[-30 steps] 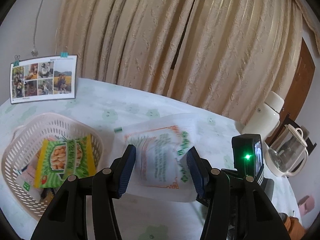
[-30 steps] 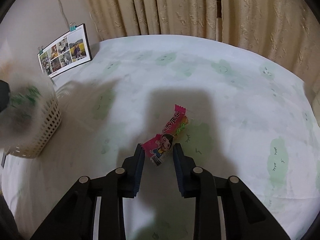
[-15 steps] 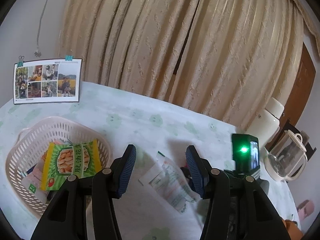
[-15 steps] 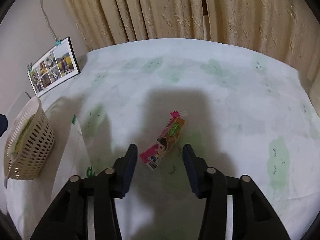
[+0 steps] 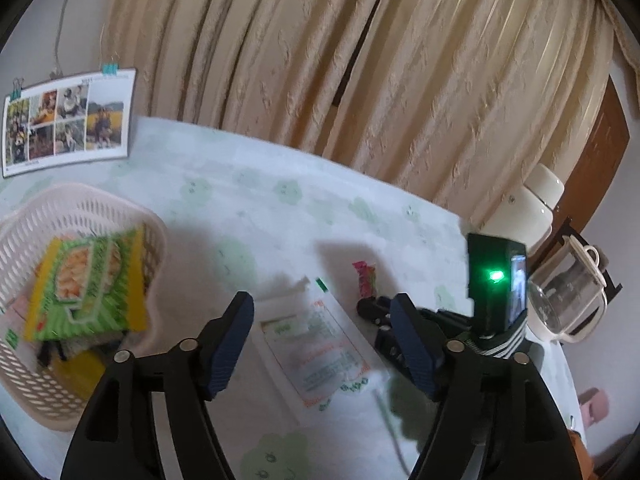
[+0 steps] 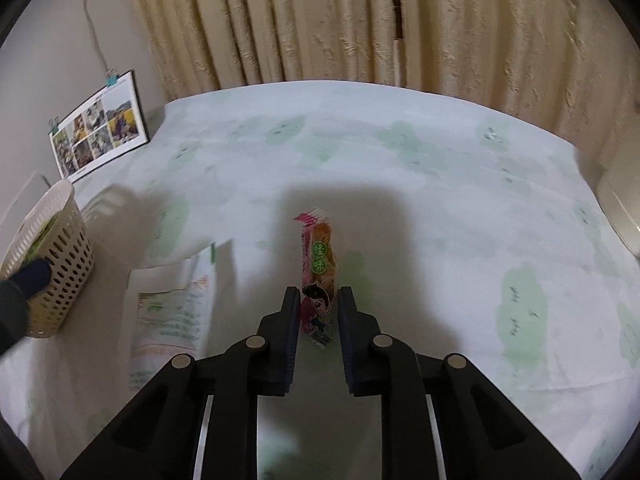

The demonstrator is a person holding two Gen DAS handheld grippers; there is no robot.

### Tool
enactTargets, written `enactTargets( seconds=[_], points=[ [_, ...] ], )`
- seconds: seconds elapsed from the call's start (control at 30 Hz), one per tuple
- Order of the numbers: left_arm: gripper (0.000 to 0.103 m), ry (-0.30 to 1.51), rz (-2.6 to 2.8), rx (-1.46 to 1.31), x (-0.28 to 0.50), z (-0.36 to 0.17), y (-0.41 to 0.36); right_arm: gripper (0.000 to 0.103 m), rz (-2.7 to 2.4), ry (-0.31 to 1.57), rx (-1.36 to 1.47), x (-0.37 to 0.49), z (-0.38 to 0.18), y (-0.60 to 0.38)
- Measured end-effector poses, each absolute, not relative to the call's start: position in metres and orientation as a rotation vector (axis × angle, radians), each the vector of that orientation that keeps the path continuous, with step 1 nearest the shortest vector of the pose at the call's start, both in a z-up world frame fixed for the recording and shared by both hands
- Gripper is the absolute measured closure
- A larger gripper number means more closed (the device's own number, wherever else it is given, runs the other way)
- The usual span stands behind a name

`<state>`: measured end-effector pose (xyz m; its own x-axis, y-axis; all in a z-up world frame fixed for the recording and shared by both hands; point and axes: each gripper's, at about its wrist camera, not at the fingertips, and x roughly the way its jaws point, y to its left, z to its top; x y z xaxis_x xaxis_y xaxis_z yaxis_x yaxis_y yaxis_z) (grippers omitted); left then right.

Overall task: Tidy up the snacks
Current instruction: 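Regrip the white paper packet with the left tool while the right tool holds the candy stick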

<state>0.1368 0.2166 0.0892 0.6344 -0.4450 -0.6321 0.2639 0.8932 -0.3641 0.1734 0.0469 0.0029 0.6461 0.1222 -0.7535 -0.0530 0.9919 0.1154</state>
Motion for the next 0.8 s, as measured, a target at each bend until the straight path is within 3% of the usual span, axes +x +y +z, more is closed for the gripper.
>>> enactTargets(
  seconds=[0.07,0.47,0.73,0.8],
  points=[
    [0.022,0.814,-0.4,-0.233,0.138,0.082,0.21,0.09,0.081,0.868,0.106,0.173,0.002,0.038],
    [0.022,0.986,-0.27,-0.248,0.149,0.028,0.193,0.084,0.135,0.875,0.192,0.175,0.0,0.022],
    [0.002,0.96,-0.27,-0.178,0.149,0.024,0.175,0.08,0.162,0.875,0.253,0.174,0.0,0.015],
    [0.0,0.951,-0.256,-0.084,0.147,0.023,0.163,0.078,0.158,0.873,0.274,0.174,0.0,0.01]
  ],
)
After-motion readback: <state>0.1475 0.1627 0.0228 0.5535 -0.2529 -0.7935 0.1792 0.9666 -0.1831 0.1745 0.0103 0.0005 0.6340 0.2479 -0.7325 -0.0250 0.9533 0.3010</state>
